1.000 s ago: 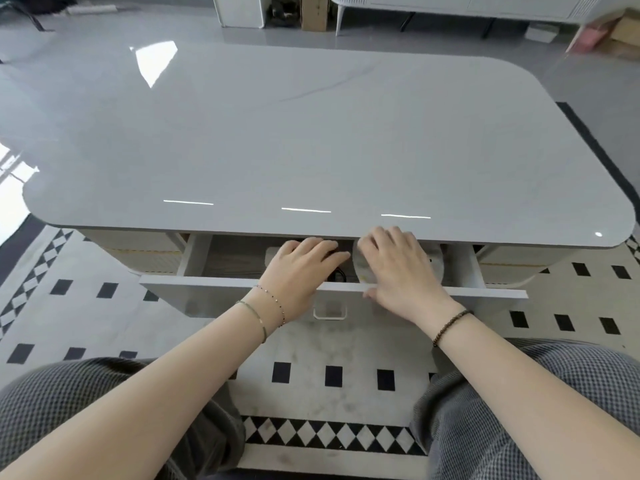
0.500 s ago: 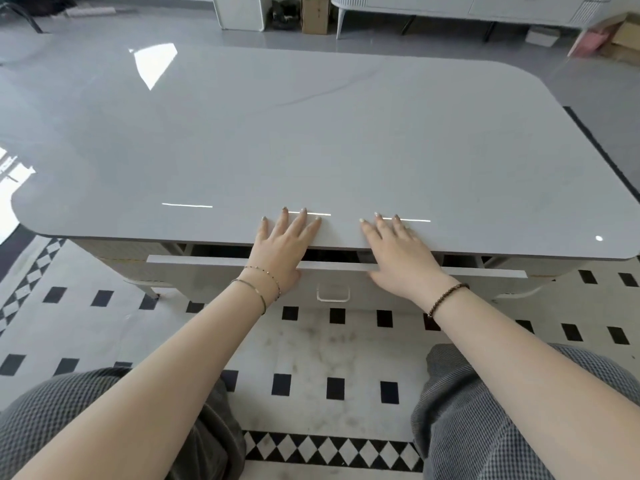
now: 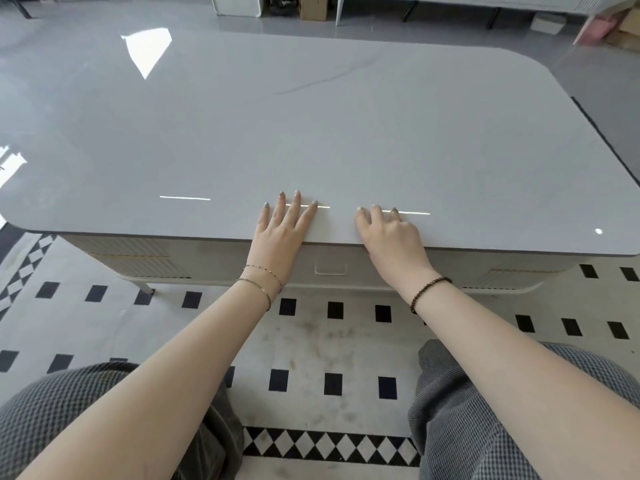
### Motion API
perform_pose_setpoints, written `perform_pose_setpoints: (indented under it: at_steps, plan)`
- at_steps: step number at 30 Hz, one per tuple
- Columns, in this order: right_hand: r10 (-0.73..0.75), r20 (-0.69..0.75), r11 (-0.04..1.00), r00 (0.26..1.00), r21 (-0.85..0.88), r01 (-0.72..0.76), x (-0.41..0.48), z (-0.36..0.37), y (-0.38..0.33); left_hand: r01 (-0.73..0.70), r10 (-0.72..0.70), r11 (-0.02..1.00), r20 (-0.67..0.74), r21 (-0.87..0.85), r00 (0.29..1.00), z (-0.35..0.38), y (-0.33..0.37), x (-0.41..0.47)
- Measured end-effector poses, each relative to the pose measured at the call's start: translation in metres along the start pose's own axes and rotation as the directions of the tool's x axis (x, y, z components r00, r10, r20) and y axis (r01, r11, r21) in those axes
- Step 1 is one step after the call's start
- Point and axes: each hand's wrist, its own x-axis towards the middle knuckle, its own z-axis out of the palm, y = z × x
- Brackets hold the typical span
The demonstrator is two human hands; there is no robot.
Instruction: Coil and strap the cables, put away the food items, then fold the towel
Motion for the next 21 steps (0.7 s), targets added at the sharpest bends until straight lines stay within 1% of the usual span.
perform_pose_setpoints:
  at_steps: [4,9,12,14,17,19,21]
  plan:
    - [0.008,-0.029,1.000,1.000,-0.010,-0.008,0.001,0.003,-0.002,0.038,-0.037,0.999,-0.016,0.033,0.999,0.003,0.004,0.003]
    - [0.015,-0.094,1.000,0.995,0.012,-0.014,0.002,0.007,-0.004,0.018,-0.018,0.997,-0.006,0.073,1.000,0.004,0.002,0.004]
    - [0.055,-0.096,0.998,0.994,0.031,-0.053,0.002,0.012,-0.006,0.026,-0.029,0.997,0.028,0.079,0.999,0.003,0.002,0.004]
    - [0.082,-0.042,0.995,0.996,0.055,-0.079,-0.001,0.010,-0.006,0.030,-0.034,0.996,0.053,0.079,0.998,0.002,0.002,0.004]
    - [0.026,0.034,0.982,0.999,0.187,-0.032,-0.013,0.015,-0.003,0.012,-0.016,0.999,0.101,0.043,0.995,-0.002,0.002,0.003]
    - [0.023,0.004,0.980,1.000,0.200,-0.024,-0.016,0.015,-0.001,0.014,-0.016,1.000,0.148,0.017,0.989,-0.009,0.002,0.004]
    - [0.023,-0.036,0.986,0.999,0.168,-0.016,-0.015,0.015,-0.002,0.024,-0.023,1.000,0.189,-0.004,0.982,-0.019,0.003,0.007]
